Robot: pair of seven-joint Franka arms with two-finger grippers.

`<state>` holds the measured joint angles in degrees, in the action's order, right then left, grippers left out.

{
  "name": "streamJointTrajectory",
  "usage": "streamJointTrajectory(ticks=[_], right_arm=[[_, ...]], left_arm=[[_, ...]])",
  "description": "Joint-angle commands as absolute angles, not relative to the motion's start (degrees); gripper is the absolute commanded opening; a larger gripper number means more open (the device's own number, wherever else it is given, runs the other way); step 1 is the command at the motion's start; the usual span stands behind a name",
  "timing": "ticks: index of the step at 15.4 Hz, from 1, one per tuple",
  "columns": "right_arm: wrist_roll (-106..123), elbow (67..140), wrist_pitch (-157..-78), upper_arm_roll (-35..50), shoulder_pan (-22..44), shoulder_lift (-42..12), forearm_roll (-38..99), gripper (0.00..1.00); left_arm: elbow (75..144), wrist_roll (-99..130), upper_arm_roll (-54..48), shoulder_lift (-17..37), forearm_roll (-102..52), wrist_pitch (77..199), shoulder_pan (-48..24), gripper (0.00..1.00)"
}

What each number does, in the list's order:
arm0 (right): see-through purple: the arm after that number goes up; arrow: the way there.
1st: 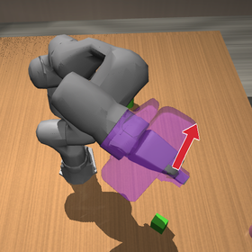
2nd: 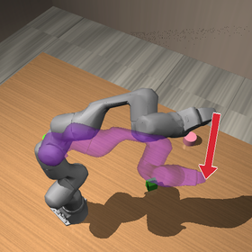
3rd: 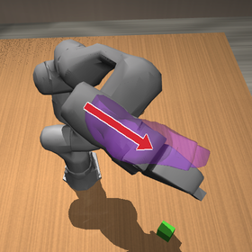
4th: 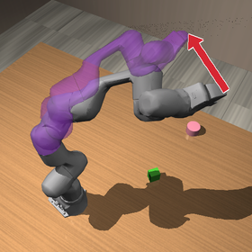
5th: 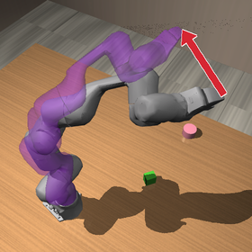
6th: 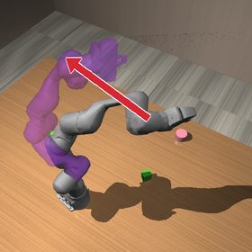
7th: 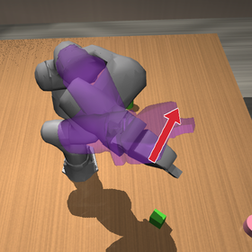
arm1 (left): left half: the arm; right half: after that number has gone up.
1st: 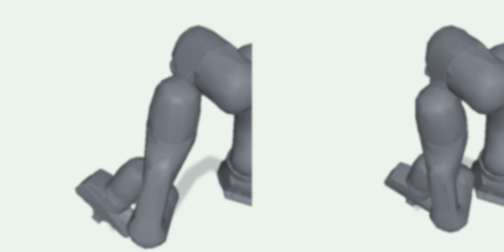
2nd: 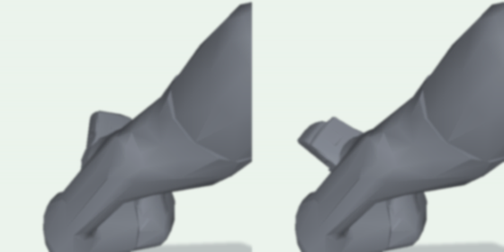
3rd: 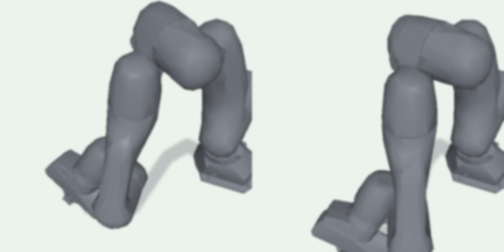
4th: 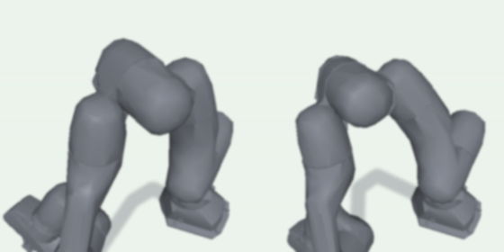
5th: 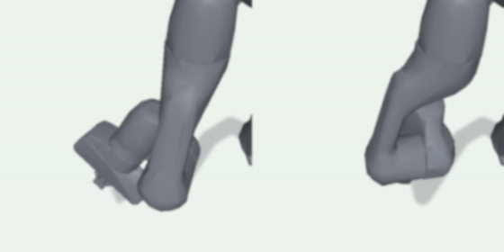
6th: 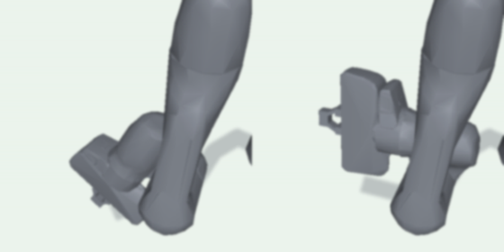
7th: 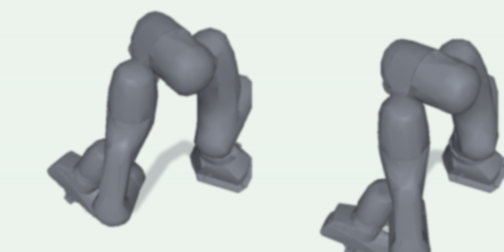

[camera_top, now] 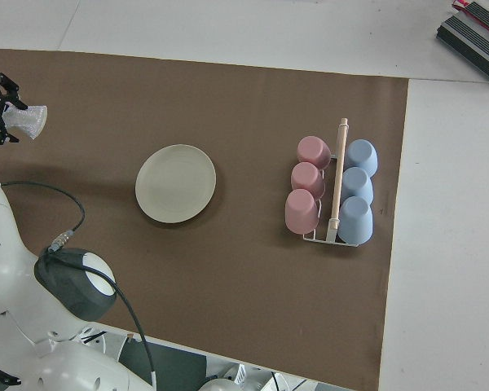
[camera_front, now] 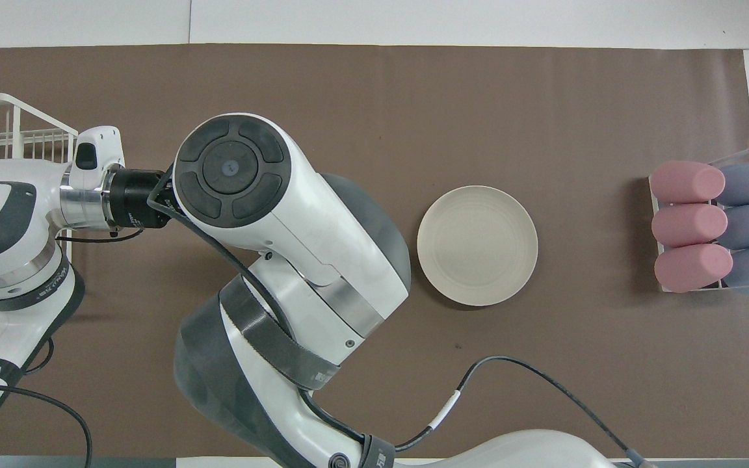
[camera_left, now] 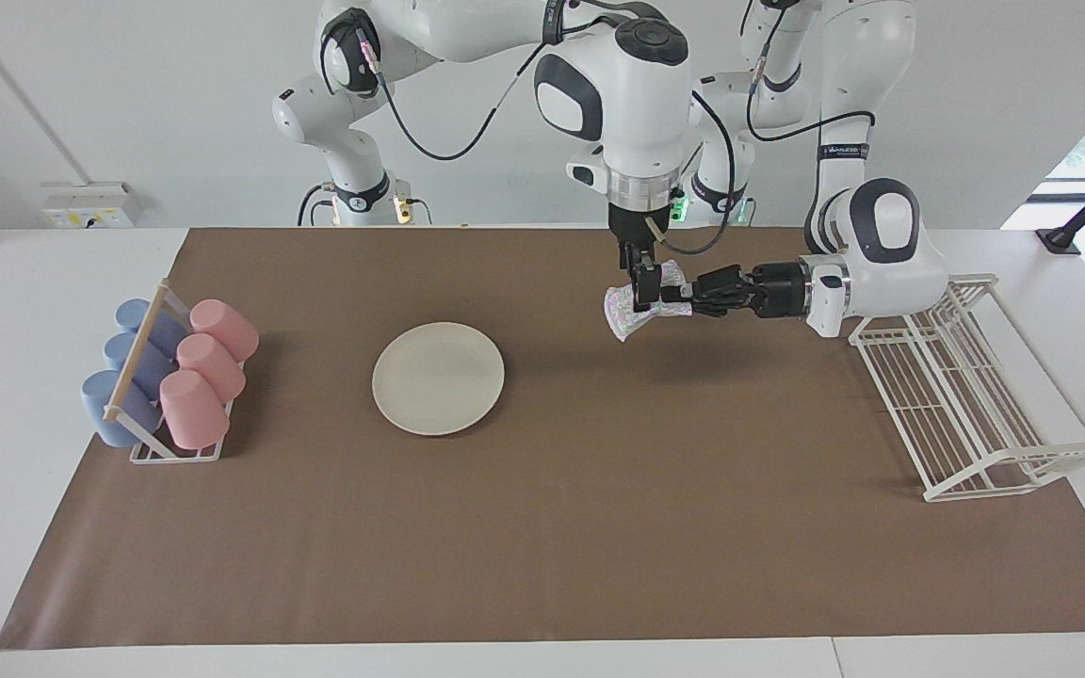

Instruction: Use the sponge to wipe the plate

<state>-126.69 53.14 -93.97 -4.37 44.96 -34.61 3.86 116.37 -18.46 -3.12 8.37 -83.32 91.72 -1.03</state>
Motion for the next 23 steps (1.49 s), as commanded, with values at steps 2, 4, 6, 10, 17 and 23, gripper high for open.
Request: streamJointTrajectory(ticks=[2, 4, 6, 10, 17, 23], right_arm=[[-126.21, 59.05, -98.78, -4.22, 44.82, -31.64, 3.87, 0.00], [-126.21, 59.33, -99.05, -4.13, 44.82, -31.38, 3.78, 0.00], [-125.86, 59.33, -99.14, -4.22, 44.82, -31.38, 3.78, 0.00], [-122.44, 59.33, -98.97, -4.22, 44.39, -31.38, 3.87, 0.00], [-122.70, 60.11, -98.09, -4.39, 41.94, -31.03, 4.13, 0.00], [-108.82, 80.02, -103.07, -4.75, 37.18, -22.52, 3.87, 0.00]], left_arm=[[117.51, -19.69, -2.81, 7.91, -84.55, 90.53, -0.88, 0.00], [117.51, -19.69, -2.81, 7.91, -84.55, 90.18, -0.97, 0.00], [117.51, -19.69, -2.81, 7.82, -84.46, 90.00, -0.88, 0.00], [117.42, -19.69, -2.72, 7.73, -84.20, 89.91, -0.97, 0.00], [117.42, -18.19, -2.64, 6.33, -83.14, 90.88, -1.23, 1.00], [116.02, -18.11, -2.46, 5.71, -77.36, 91.05, -0.44, 1.00]])
